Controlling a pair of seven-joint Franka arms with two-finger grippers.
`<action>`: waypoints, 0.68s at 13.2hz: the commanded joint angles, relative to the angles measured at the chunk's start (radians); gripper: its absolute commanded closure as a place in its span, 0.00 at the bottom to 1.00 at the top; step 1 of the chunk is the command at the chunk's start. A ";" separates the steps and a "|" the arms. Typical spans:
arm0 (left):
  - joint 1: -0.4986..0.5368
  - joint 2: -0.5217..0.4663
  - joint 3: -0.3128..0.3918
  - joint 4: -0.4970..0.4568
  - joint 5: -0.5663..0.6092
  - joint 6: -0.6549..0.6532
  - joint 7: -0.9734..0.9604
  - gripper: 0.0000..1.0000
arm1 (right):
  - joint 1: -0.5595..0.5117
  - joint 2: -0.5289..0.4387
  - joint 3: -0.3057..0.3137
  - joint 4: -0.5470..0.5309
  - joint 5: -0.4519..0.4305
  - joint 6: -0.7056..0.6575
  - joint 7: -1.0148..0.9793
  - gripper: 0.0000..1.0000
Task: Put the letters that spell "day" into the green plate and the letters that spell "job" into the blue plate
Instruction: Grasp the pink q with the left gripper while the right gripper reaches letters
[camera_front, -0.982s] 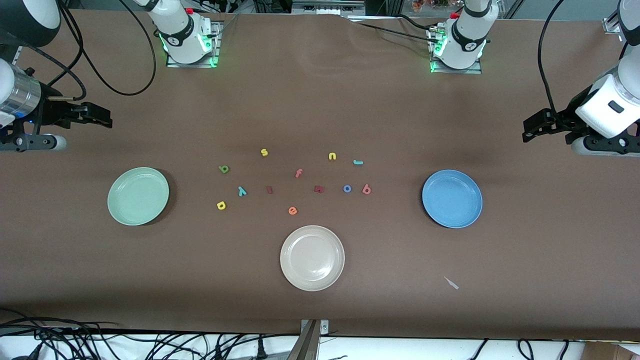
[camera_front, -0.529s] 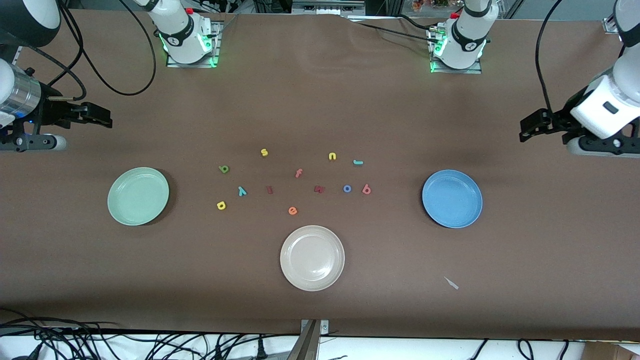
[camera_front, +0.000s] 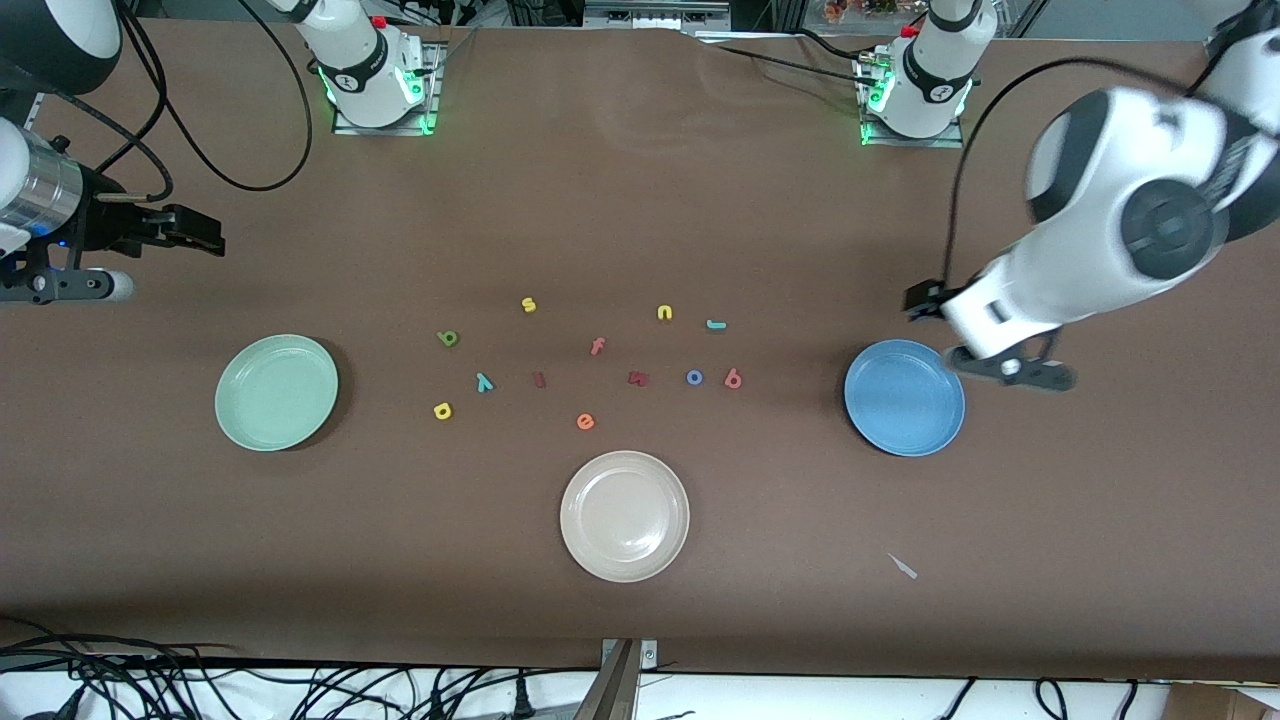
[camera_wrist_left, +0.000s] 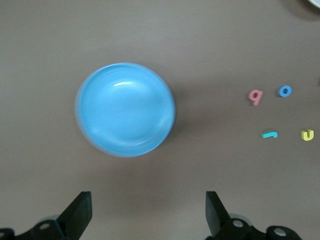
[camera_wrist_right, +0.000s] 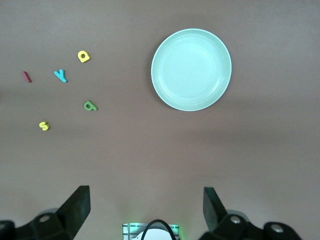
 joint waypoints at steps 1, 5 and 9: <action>-0.107 0.155 0.012 0.109 -0.030 0.057 0.011 0.00 | 0.000 0.000 0.008 0.006 0.014 -0.017 0.005 0.00; -0.231 0.277 0.013 0.095 -0.056 0.240 0.010 0.00 | 0.006 0.011 0.011 0.006 0.015 -0.022 0.007 0.00; -0.241 0.330 0.012 0.015 -0.085 0.418 0.025 0.00 | 0.014 0.036 0.016 -0.003 0.047 -0.020 0.019 0.00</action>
